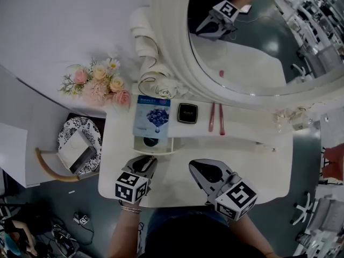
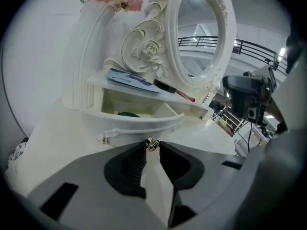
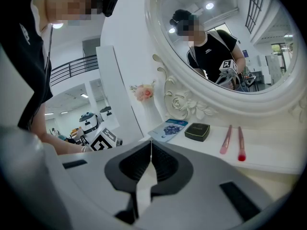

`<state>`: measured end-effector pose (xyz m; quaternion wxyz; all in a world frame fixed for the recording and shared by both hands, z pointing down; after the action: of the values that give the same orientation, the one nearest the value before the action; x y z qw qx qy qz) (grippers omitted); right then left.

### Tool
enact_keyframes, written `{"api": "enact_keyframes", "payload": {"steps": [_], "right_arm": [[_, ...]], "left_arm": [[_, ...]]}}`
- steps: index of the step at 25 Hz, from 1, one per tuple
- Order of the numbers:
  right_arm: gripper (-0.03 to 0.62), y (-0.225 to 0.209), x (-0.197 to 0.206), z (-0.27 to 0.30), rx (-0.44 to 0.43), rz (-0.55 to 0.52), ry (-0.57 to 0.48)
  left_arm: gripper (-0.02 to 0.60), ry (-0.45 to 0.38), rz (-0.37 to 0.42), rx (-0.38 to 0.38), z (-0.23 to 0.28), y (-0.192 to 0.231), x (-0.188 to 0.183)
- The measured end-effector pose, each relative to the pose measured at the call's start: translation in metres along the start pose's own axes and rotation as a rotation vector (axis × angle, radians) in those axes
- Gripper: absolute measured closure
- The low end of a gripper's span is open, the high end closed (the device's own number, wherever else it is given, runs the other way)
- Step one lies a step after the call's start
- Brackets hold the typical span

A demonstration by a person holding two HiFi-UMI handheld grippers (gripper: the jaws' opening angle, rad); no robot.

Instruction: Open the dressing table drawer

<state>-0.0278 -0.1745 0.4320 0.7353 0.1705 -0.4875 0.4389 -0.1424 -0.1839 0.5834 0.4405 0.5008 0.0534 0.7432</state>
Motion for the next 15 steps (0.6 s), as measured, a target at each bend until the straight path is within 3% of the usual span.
{"api": "enact_keyframes", "payload": {"steps": [15], "right_arm": [[0.576, 0.0074, 0.0065, 0.0002, -0.009, -0.025, 0.010]], "left_arm": [[0.485, -0.003, -0.010, 0.002, -0.0035, -0.0057, 0.0063]]}}
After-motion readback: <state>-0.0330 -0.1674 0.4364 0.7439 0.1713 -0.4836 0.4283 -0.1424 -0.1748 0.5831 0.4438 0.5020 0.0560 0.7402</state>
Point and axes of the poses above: the fingertips, and each gripper's own axes: z forward along the fingers, y to its left, x out of its underside, the point moved 1 cm from there along -z, backward along the fingers, and after that the axes turned 15 degrees about x, right-handed, at the moved point
